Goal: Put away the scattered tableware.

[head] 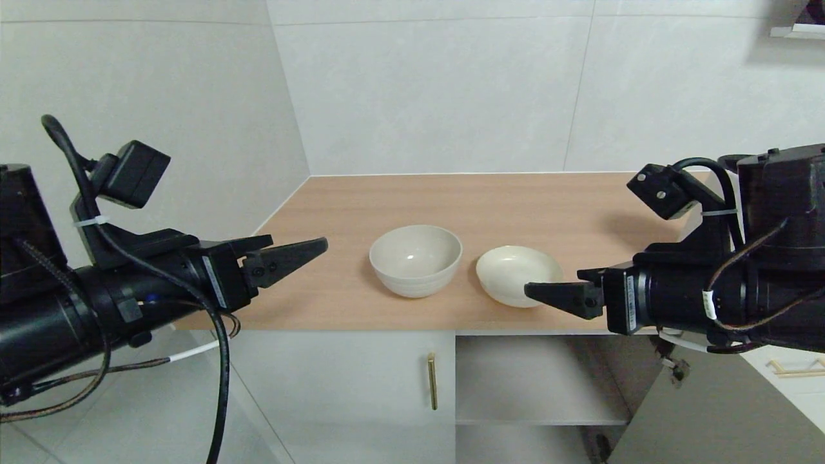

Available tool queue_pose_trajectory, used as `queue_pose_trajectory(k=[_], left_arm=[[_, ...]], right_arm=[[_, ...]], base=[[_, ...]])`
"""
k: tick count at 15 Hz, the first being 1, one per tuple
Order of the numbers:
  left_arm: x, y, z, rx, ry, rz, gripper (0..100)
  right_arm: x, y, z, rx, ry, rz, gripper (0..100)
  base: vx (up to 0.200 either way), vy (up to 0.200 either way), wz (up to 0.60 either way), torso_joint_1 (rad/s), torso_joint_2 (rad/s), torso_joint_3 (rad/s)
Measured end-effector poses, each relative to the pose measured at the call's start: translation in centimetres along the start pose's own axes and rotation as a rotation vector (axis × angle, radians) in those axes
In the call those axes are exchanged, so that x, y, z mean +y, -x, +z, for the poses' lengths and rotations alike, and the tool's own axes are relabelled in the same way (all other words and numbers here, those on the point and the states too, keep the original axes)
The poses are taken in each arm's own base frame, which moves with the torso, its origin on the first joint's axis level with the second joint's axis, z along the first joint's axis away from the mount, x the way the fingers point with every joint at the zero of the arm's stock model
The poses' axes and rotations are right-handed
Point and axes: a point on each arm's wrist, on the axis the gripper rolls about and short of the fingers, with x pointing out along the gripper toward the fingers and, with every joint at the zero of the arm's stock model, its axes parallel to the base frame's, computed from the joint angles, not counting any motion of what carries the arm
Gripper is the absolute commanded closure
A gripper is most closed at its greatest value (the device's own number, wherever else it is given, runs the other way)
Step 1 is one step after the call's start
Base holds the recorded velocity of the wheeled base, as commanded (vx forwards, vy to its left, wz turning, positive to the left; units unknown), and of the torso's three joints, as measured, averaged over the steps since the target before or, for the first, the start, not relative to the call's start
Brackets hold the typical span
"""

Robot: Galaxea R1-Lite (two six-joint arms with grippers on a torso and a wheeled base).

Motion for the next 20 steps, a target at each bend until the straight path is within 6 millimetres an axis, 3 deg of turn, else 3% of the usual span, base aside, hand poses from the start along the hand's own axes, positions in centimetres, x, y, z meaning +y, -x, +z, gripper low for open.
queue_pose_trajectory(k=[4, 8, 12, 16, 20], left_arm=[[0.0, -1.2, 1.5, 0.068, 0.017, 0.017, 0], [-0.1, -2.0, 2.7, 0.323, 0.091, 0.086, 0], [0.0, -4.3, 3.6, 0.294, 0.248, 0.221, 0], [-0.5, -8.7, 2.2, 0.294, 0.292, 0.390, 0], [-0.3, -12.6, 0.1, 0.332, 0.363, 0.445, 0]], right_arm=[[-1.9, -2.1, 0.9, -0.031, 0.056, -0.075, 0], [-2.8, -3.9, 2.5, 0.063, -0.096, -0.226, 0], [-3.3, -5.2, 3.6, 0.050, -0.170, -0.394, 0], [-3.8, -7.1, 3.1, 0.066, -0.173, -0.453, 0], [-4.0, -7.8, 2.8, 0.081, -0.175, -0.458, 0]], base=[[0.000, 0.000, 0.00, 0.032, -0.08, -0.054], [0.000, 0.000, 0.00, 0.000, 0.00, 0.000], [0.000, 0.000, 0.00, 0.000, 0.00, 0.000], [0.000, 0.000, 0.00, 0.000, 0.00, 0.000], [0.000, 0.000, 0.00, 0.000, 0.00, 0.000]])
